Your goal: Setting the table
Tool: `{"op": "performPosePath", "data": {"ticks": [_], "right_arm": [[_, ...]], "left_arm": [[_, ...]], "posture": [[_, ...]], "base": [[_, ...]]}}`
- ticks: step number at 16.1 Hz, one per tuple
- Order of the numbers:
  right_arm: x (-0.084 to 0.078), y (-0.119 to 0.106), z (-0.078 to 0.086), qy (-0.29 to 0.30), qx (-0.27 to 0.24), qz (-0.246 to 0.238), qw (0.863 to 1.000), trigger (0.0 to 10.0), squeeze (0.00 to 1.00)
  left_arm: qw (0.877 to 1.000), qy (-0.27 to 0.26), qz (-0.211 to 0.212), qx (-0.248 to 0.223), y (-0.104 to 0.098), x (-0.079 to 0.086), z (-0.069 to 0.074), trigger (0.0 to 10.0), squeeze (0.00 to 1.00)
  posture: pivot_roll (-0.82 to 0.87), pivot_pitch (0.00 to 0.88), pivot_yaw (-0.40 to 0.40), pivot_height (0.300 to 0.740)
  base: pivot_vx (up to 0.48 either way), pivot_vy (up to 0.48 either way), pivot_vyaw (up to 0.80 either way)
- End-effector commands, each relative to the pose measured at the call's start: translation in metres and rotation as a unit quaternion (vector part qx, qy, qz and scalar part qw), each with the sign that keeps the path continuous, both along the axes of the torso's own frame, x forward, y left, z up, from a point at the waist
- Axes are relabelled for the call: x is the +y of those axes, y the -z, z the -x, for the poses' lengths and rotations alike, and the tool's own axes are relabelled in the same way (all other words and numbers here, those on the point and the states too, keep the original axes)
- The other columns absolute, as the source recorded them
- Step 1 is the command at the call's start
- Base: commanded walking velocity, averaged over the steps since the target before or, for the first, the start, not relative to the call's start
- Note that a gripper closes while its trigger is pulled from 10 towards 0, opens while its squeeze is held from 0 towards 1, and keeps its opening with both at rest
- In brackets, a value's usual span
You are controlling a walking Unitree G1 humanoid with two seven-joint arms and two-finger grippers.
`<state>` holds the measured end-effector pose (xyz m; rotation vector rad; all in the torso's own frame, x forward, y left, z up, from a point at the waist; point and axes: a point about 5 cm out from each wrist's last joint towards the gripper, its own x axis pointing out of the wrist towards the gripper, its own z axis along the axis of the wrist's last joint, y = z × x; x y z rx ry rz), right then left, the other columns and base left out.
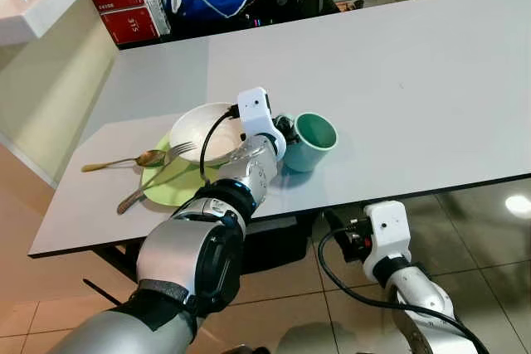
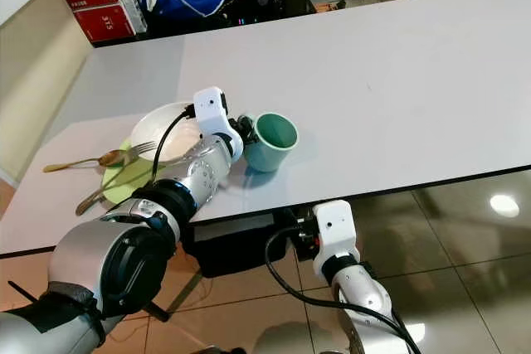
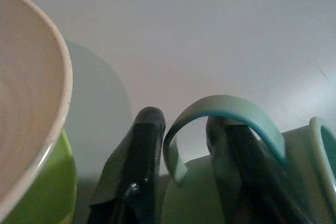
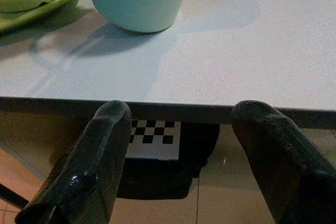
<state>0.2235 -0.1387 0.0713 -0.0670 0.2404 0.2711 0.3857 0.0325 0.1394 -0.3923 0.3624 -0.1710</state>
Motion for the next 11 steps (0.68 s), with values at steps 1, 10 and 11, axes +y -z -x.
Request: {"op": "performPosePath", "data": {"ticks": [1, 10, 11], "right_arm": [[0.002, -0.003, 0.001, -0.006, -0.001, 0.002, 1.000, 10.0, 0.00], [-0.001, -0.003, 0.001, -0.003, 0.001, 0.005, 1.000, 10.0, 0.00], [-0.001, -0.003, 0.001, -0.003, 0.002, 0.005, 1.000, 10.0, 0.00]], "left_arm": [[0.999, 0.023, 0.019, 0.044, 0.024, -0.028, 0.020, 10.0, 1.00], [0.997, -0.004, -0.061, 0.042, 0.037, 0.004, 0.017, 10.0, 0.00], [0.996, -0.006, -0.075, 0.040, 0.038, 0.007, 0.017, 10.0, 0.00]], "posture": [[-0.28, 0.025, 0.163, 0.740], [-0.28, 0.024, 0.157, 0.740], [-0.28, 0.023, 0.157, 0.740]], "base": [[0.000, 0.000, 0.00], [0.000, 0.000, 0.00], [0.000, 0.000, 0.00]]}}
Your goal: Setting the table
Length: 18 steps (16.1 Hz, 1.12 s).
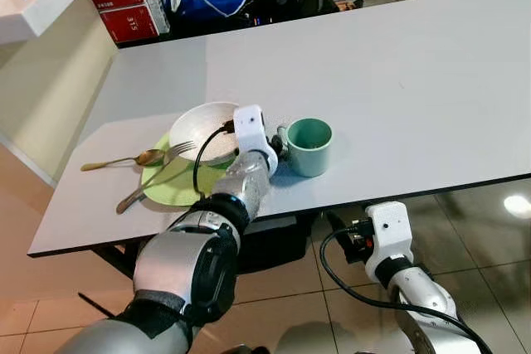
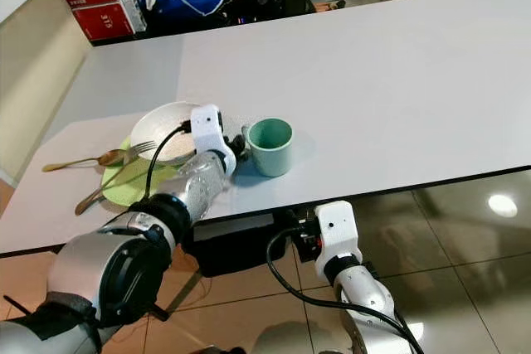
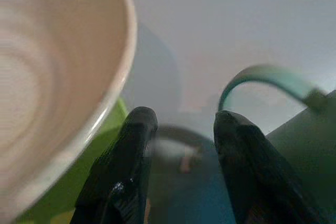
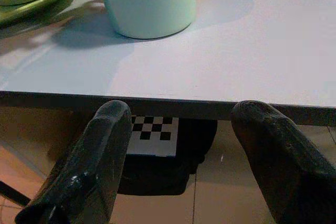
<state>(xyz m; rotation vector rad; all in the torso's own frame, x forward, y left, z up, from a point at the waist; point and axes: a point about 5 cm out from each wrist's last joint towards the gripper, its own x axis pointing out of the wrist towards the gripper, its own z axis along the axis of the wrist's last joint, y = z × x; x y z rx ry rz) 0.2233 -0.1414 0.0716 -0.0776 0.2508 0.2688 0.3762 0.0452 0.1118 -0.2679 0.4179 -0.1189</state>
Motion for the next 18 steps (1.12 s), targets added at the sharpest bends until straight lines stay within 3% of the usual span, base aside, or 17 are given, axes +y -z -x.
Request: {"op": "performPosePath", "data": {"ticks": [1, 7, 10, 11, 16, 18], "right_arm": [[0.001, -0.003, 0.000, -0.003, -0.003, 0.000, 1.000, 10.0, 0.00], [0.001, -0.002, -0.003, -0.005, -0.003, 0.001, 1.000, 10.0, 0.00], [0.002, -0.002, -0.006, -0.006, -0.004, 0.000, 1.000, 10.0, 0.00], [0.003, -0.002, -0.007, -0.007, -0.005, 0.000, 1.000, 10.0, 0.00], [0.004, -0.003, -0.012, -0.012, -0.009, -0.002, 1.000, 10.0, 0.00], [0.004, -0.003, -0.014, -0.014, -0.011, -0.002, 1.000, 10.0, 0.00]], "left_arm": [[1.000, 0.001, -0.018, 0.016, 0.012, -0.003, 0.007, 10.0, 0.00], [0.999, 0.005, -0.050, -0.007, 0.005, 0.002, 0.002, 10.0, 0.00], [0.996, 0.009, -0.055, -0.073, -0.024, 0.000, -0.010, 10.0, 0.00], [0.991, 0.021, -0.065, -0.115, -0.040, -0.005, -0.015, 10.0, 0.00], [0.982, 0.043, -0.050, -0.179, -0.072, -0.019, -0.021, 10.0, 0.00], [0.981, 0.046, -0.043, -0.185, -0.076, -0.021, -0.021, 10.0, 0.00]], "posture": [[-0.28, 0.022, 0.157, 0.740], [-0.26, 0.001, 0.148, 0.740], [-0.25, 0.000, 0.144, 0.740], [-0.24, 0.000, 0.142, 0.740], [-0.22, 0.000, 0.132, 0.740], [-0.22, 0.000, 0.131, 0.740]], "base": [[0.000, 0.000, 0.00], [0.000, 0.000, 0.00], [0.000, 0.000, 0.00], [0.000, 0.000, 0.00], [0.000, 0.000, 0.00], [0.000, 0.000, 0.00]]}}
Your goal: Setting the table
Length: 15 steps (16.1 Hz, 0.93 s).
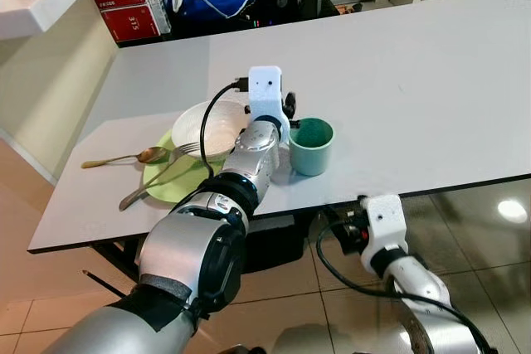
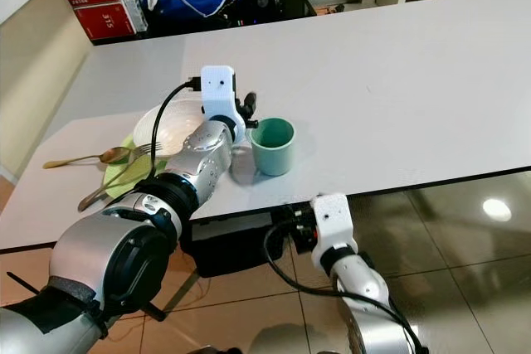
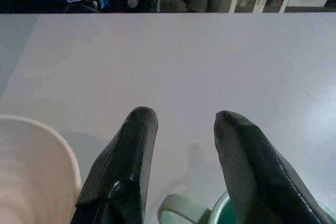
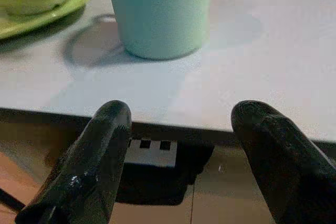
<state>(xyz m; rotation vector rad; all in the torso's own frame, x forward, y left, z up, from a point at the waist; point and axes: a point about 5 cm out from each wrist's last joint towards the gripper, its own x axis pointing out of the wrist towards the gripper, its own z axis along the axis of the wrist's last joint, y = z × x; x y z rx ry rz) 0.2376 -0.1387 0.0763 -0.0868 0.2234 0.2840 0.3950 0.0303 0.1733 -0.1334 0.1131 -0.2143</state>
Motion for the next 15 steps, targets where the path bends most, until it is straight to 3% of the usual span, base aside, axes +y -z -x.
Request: {"op": "performPosePath", "data": {"ticks": [1, 6, 10, 12, 15], "right_arm": [[0.002, 0.002, -0.001, -0.006, 0.002, -0.003, 1.000, 10.0, 0.00], [0.003, -0.001, -0.014, -0.007, -0.013, -0.005, 1.000, 10.0, 0.00], [0.005, -0.005, -0.031, -0.007, -0.028, -0.005, 1.000, 10.0, 0.00], [0.003, -0.007, -0.042, -0.010, -0.035, -0.002, 0.999, 10.0, 0.00], [-0.001, -0.008, -0.051, -0.009, -0.036, -0.004, 0.999, 10.0, 0.00]], "left_arm": [[0.999, 0.011, 0.008, -0.031, -0.019, -0.007, -0.003, 10.0, 0.00], [0.997, 0.012, 0.037, -0.067, -0.039, 0.002, -0.010, 10.0, 0.00], [0.993, 0.015, 0.036, -0.112, -0.056, 0.029, -0.017, 10.0, 0.00], [0.988, 0.011, 0.016, -0.150, -0.066, 0.067, -0.020, 10.0, 0.00], [0.990, -0.010, -0.013, -0.140, -0.050, 0.113, -0.013, 10.0, 0.00]], "posture": [[-0.22, 0.000, 0.130, 0.740], [-0.18, 0.000, 0.124, 0.740], [-0.14, 0.000, 0.109, 0.740], [-0.10, 0.000, 0.082, 0.740], [-0.04, 0.000, 0.054, 0.740]], "base": [[0.000, 0.000, 0.00], [0.000, 0.000, 0.00], [0.000, 0.000, 0.00], [0.000, 0.000, 0.00], [0.000, 0.000, 0.00]]}}
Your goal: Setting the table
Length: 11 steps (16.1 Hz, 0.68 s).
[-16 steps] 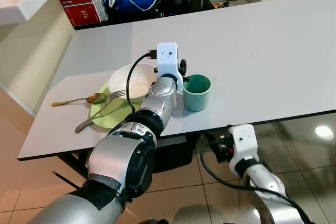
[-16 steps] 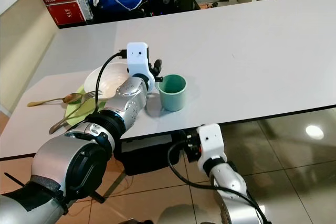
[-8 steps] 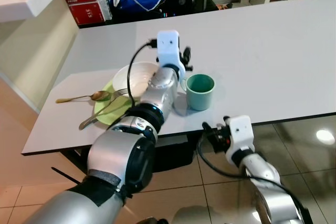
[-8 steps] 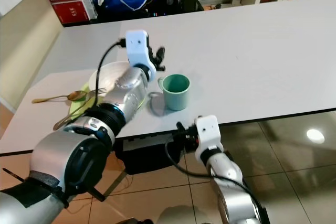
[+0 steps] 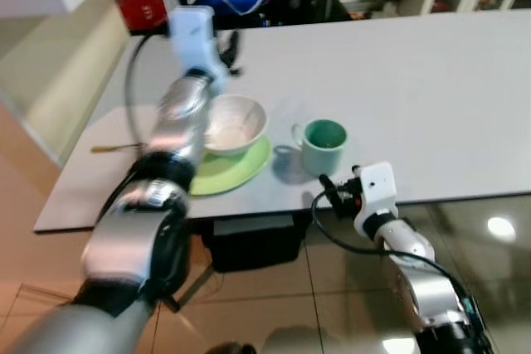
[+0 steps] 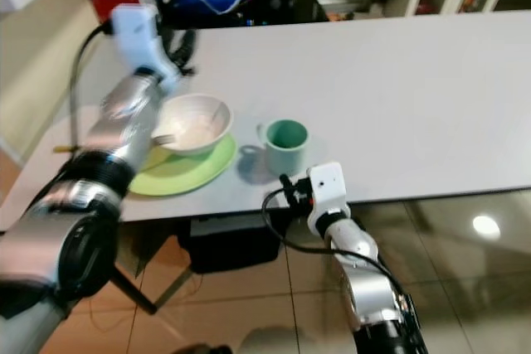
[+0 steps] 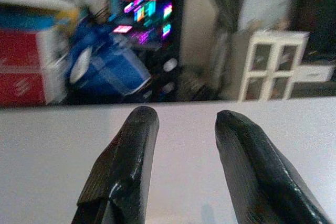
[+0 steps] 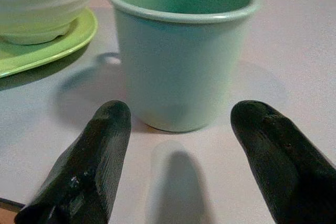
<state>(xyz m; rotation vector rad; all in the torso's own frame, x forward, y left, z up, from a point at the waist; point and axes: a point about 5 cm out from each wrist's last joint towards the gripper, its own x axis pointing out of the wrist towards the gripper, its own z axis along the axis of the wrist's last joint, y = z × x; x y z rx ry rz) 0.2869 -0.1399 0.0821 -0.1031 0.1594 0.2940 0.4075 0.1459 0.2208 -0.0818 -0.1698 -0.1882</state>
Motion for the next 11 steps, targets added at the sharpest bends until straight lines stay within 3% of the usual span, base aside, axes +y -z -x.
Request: {"op": "performPosePath", "data": {"ticks": [1, 2, 4, 7, 11], "right_arm": [[0.001, -0.001, -0.006, -0.005, -0.003, -0.009, 1.000, 10.0, 0.00], [0.003, 0.000, -0.010, -0.008, -0.002, -0.012, 1.000, 10.0, 0.00], [0.008, -0.002, -0.016, -0.023, -0.003, -0.014, 1.000, 10.0, 0.00], [0.007, -0.003, -0.019, -0.023, -0.004, -0.013, 1.000, 10.0, 0.00], [0.000, -0.002, -0.021, -0.028, -0.009, -0.004, 1.000, 10.0, 0.00]], "left_arm": [[1.000, -0.018, -0.010, 0.016, 0.012, 0.030, 0.011, 10.0, 0.00], [0.999, -0.031, -0.003, 0.030, 0.026, 0.050, 0.025, 10.0, 0.00], [0.998, -0.050, 0.006, 0.046, 0.044, 0.060, 0.044, 10.0, 0.00], [0.997, -0.050, 0.024, 0.053, 0.057, 0.052, 0.059, 10.0, 0.00], [0.997, -0.041, 0.036, 0.049, 0.045, 0.040, 0.063, 10.0, 0.00]], "posture": [[-0.01, 0.000, 0.043, 0.740], [0.01, 0.000, 0.032, 0.740], [0.04, 0.000, 0.015, 0.740], [0.03, 0.000, 0.000, 0.740], [0.01, 0.000, -0.007, 0.740]], "base": [[0.000, 0.000, 0.00], [0.000, 0.000, 0.00], [0.000, 0.000, 0.00], [0.000, 0.000, 0.00], [0.000, 0.000, 0.00]]}}
